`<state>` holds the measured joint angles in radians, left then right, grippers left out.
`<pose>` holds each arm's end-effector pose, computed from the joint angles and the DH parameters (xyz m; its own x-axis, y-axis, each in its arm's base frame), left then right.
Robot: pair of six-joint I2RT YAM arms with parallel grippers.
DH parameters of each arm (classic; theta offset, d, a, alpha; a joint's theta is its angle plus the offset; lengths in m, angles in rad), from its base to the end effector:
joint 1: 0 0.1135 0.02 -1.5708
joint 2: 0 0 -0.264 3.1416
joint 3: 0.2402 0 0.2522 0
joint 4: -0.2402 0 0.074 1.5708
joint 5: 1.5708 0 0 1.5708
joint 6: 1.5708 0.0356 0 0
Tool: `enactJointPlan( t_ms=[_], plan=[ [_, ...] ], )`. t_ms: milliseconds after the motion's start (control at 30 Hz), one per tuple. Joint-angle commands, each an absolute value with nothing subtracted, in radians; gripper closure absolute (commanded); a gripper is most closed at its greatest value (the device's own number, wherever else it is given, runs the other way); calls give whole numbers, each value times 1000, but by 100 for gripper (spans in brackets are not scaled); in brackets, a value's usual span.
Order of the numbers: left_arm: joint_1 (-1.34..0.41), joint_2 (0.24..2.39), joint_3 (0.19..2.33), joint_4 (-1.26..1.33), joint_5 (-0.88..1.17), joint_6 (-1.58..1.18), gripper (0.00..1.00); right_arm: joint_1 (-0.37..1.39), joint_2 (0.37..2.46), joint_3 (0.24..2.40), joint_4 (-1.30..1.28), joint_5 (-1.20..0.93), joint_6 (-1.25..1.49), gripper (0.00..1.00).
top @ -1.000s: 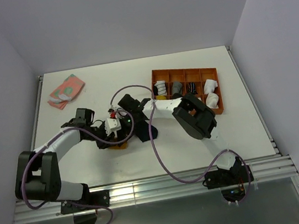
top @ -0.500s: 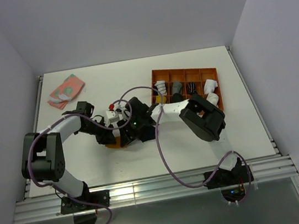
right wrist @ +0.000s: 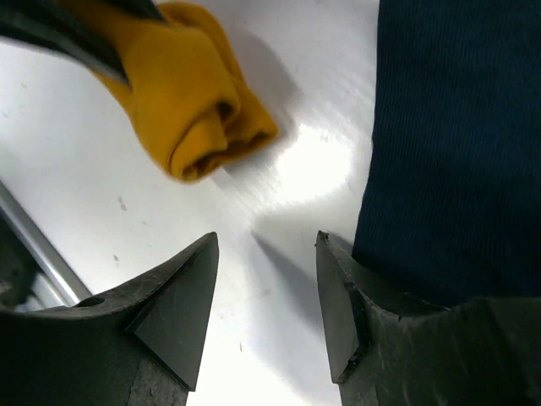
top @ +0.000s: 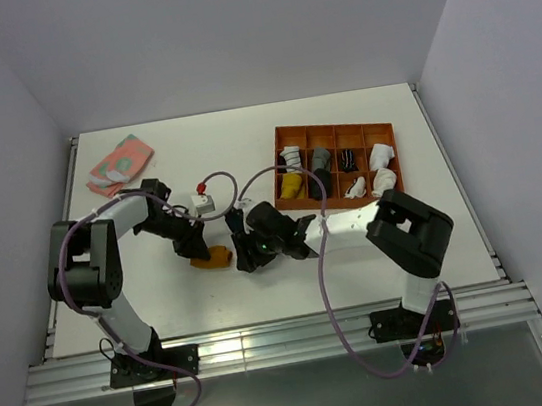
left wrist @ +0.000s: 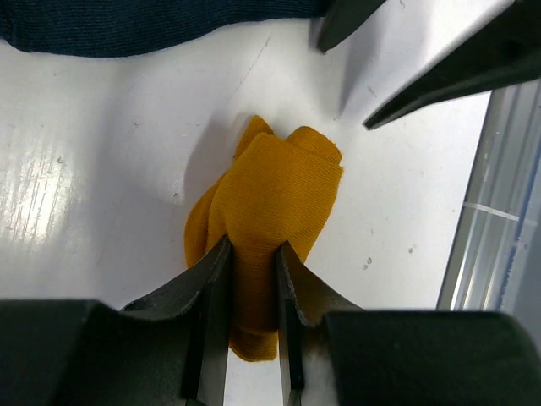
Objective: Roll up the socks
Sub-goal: Roll the sock at the center of the board.
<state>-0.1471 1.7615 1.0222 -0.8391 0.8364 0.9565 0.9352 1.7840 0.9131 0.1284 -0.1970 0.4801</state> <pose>0.2837 -0.0688 0.1541 -0.4944 0.6269 -0.6021 0.8617 0.2628 -0.4340 0.2080 0.2937 0.1492 -0.7600 -0.2673 -0.5924 -0.5905 0.6647 0.4577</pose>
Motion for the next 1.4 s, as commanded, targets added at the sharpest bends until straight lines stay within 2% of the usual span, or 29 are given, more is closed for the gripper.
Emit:
enactJointPlan(
  t_ms=[0,267,567,767,1367],
  plan=[
    [-149,1821,1045,-916,784,994,100,1008,1678,862,195,44,411,42],
    [-149,1911,1117,-992,782,994,100,1089,1611,894,183,121,235,39],
    [-149,1974,1181,-1055,796,1005,100,1166,1767,1104,98,138,-52,35],
    [-149,1997,1195,-1077,790,1012,100,1180,1862,1209,35,166,-120,33],
    [-152,2068,1262,-1169,790,1042,100,1221,1988,1278,-35,252,-199,33]
  ],
)
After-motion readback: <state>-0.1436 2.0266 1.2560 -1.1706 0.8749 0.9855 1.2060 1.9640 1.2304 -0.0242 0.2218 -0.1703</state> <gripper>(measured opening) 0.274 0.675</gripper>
